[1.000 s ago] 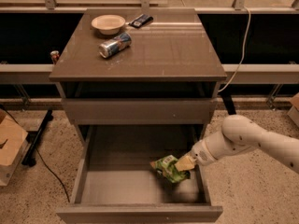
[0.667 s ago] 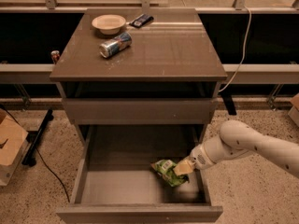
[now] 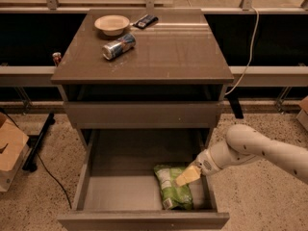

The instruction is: Place green rice chip bag into middle drawer

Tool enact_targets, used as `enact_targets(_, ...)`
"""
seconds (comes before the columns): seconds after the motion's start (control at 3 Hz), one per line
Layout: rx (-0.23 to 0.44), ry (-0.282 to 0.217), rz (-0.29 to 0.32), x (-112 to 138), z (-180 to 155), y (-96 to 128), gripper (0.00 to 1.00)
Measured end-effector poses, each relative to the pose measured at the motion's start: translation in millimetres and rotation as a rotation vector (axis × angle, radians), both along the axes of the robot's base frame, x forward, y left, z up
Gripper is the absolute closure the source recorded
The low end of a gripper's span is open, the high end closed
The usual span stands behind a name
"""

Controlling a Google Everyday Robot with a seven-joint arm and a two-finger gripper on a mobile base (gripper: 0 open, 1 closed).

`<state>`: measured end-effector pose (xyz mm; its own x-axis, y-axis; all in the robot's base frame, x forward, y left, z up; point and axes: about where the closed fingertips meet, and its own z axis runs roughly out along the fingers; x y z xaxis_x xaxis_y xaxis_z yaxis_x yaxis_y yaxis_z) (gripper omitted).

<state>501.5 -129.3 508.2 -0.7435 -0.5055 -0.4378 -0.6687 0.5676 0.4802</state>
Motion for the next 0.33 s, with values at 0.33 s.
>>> enact_targets(0.33,0.0,0.001,0.001,-0.2,-0.2,0.3,0.0)
